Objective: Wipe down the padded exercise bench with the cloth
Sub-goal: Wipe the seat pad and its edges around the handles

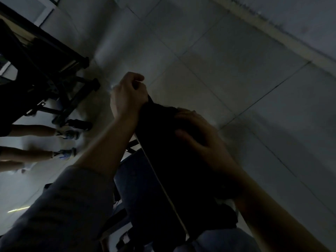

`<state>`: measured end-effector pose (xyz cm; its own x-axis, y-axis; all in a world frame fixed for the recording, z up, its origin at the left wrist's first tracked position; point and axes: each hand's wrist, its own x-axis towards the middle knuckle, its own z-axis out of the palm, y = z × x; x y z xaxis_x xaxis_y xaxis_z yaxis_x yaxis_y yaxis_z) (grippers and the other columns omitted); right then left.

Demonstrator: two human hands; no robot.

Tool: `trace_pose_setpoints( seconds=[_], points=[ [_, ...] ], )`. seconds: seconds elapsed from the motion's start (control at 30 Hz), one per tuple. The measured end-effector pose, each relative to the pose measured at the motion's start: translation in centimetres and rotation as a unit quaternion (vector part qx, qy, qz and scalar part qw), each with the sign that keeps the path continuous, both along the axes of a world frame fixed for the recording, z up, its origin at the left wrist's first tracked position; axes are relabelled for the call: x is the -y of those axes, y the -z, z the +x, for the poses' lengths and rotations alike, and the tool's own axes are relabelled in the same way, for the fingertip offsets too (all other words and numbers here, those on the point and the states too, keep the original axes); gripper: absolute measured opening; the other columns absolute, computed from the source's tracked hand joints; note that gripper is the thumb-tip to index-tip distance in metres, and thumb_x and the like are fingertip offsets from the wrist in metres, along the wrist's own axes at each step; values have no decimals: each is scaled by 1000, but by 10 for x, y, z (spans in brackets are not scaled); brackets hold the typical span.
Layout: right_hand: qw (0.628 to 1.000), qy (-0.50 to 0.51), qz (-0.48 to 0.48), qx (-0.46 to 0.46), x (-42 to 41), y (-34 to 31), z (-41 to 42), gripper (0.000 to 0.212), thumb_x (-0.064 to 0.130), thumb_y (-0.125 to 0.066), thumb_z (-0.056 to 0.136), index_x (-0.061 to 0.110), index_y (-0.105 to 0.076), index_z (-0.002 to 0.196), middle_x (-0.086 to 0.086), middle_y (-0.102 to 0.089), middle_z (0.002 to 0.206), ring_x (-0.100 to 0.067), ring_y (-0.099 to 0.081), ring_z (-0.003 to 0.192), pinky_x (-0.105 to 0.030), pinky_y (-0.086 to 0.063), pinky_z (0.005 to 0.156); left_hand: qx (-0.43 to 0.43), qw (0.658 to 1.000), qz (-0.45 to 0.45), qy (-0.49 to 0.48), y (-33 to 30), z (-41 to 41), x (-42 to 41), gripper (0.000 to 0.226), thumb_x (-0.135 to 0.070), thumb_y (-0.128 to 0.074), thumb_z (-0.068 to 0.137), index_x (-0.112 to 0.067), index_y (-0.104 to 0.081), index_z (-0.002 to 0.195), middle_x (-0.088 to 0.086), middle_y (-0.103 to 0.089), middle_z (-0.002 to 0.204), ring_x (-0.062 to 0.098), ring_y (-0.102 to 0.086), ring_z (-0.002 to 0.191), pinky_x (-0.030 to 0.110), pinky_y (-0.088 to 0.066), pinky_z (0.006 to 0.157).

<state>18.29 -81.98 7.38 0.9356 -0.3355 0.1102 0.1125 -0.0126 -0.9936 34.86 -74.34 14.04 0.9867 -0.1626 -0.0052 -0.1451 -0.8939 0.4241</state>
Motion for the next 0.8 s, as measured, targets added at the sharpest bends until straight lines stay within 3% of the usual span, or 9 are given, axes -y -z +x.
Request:
trace_pose_setpoints(
  seconds=[0.17,0.27,0.37,0.43,0.5,0.57,0.6,0.67,0.8],
  points=[
    [991,35,-127,-20,5,0,-5,46,32,-39,92,2,-59,119,9,-50,122,2,-40,122,-31,-30,110,-38,982,-178,-48,4,-26,-18,40,-19,-57,86,-18,-53,126,2,-54,128,14,-51,116,27,-41,98],
    [994,13,-104,-37,1,-29,-19,38,30,-42,93,11,-59,122,13,-58,113,5,-54,104,-16,-41,88,-99,951,-293,-21,11,-69,-38,60,-29,-59,87,-22,-34,141,7,-31,150,16,-34,134,37,-29,113],
    [987,-57,-146,-23,-22,-64,-40,40,35,-44,92,17,-59,124,19,-59,114,5,-54,109,-7,-42,87,-190,903,-385,11,10,-116,-67,60,-30,-47,92,-12,-25,145,14,-28,152,30,-31,138,39,-42,104],
    [951,-115,-288,-1,-34,-75,-52,40,35,-40,93,20,-58,125,13,-58,127,2,-43,125,-13,-34,105,-262,863,-432,-1,13,-143,-84,66,-35,-53,91,3,-29,140,20,-39,143,36,-38,132,30,-50,93],
    [876,-120,-466,-21,-45,-76,-53,42,39,-35,93,28,-55,128,10,-52,137,-5,-33,136,-33,-26,115,-264,845,-465,23,30,-150,-104,99,-59,-64,74,3,-27,142,23,-35,145,38,-35,134,47,-37,108],
    [813,-102,-570,-68,-55,-77,-43,47,44,-29,92,31,-51,132,10,-44,145,-13,-28,141,-51,-24,113,-255,840,-477,45,35,-145,-112,79,-44,-65,81,-7,-32,142,17,-40,145,31,-39,134,53,-30,112],
    [793,-109,-591,-98,-60,-81,-35,51,46,-26,91,31,-47,134,9,-37,149,-15,-22,143,-54,-22,113,-271,819,-504,46,37,-141,-115,57,-24,-59,88,-15,-37,139,10,-46,141,22,-44,131,48,-33,111],
    [761,-129,-614,-164,-66,-85,-10,53,49,-26,92,31,-36,142,8,-15,158,-17,-5,147,-53,-10,117,-277,794,-540,47,40,-137,-120,47,1,-46,92,-30,-45,127,-5,-55,128,3,-53,119,31,-44,104],
    [715,-91,-659,-215,-77,-81,64,54,42,-36,96,28,-23,147,3,3,159,-22,7,146,-47,0,118,-314,778,-545,4,52,-131,-149,32,-10,-51,93,-25,-56,121,-1,-61,123,10,-58,112,25,-48,93]
  ],
)
